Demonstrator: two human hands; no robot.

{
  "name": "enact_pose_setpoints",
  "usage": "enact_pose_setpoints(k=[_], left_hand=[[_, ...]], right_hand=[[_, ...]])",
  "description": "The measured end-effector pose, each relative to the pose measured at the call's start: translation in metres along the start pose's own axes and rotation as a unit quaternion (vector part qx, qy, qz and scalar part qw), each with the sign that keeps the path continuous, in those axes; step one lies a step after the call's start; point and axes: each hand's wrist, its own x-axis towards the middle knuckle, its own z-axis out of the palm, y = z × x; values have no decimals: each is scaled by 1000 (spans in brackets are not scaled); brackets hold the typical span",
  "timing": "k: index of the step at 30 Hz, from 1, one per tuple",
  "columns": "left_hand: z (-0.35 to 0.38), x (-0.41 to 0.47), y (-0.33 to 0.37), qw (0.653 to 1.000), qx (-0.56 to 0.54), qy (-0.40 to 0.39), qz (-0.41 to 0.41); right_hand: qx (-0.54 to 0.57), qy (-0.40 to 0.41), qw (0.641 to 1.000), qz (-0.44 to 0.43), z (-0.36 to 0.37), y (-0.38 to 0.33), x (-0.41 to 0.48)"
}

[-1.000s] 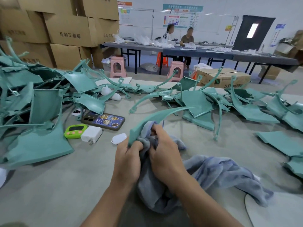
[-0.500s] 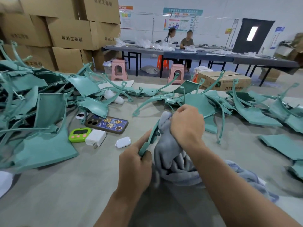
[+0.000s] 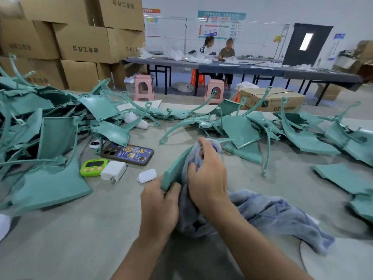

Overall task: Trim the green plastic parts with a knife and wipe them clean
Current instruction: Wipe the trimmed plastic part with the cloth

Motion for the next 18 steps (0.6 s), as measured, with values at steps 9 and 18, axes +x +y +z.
enact_pose_setpoints(k=[9, 18], left_hand=[[-4, -3, 14, 990, 88, -3, 113], [7, 8, 5, 989, -28, 69, -128]], right_hand=[[-94, 118, 974, 171, -66, 53, 67], [329, 208, 877, 281, -93, 84, 14]])
